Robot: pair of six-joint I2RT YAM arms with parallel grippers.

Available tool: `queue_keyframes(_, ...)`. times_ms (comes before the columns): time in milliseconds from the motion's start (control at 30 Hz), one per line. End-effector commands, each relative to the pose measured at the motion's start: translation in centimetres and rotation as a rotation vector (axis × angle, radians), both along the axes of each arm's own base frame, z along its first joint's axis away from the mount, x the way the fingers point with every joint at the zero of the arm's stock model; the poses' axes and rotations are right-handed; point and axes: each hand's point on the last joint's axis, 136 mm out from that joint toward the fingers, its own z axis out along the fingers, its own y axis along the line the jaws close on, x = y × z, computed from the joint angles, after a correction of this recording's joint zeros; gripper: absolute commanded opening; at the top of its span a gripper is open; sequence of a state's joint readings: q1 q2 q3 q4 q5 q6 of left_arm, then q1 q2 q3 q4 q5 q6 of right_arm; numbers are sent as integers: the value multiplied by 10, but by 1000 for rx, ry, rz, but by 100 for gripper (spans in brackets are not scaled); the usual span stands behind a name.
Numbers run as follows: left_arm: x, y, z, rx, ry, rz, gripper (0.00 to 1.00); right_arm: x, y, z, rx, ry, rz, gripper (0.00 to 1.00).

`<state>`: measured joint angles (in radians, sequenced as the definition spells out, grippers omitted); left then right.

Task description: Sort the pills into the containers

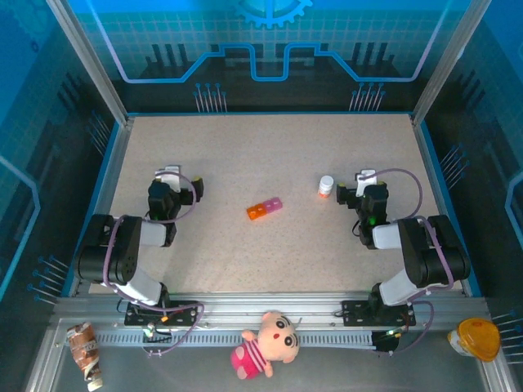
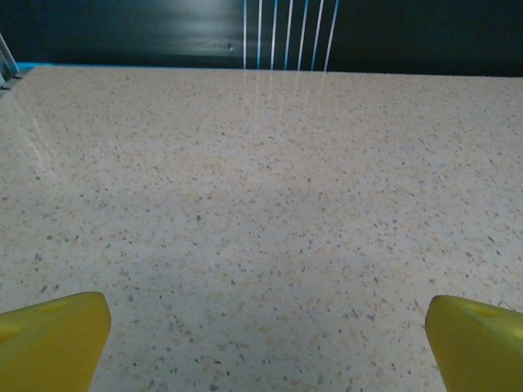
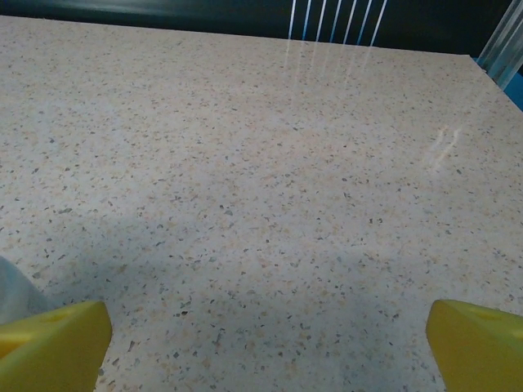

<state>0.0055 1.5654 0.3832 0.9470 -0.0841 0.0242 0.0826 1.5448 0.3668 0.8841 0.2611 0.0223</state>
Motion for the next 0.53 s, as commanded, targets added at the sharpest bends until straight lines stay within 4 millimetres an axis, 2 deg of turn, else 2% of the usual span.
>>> queue_keyframes(0,-1,-7,-1,-42,19,-34,99,7,6,16,-4,-56,10,100)
queue_keyframes(500,-1,-7,-1,-38,21,-33,99,8,12,15,17,-43,72,100)
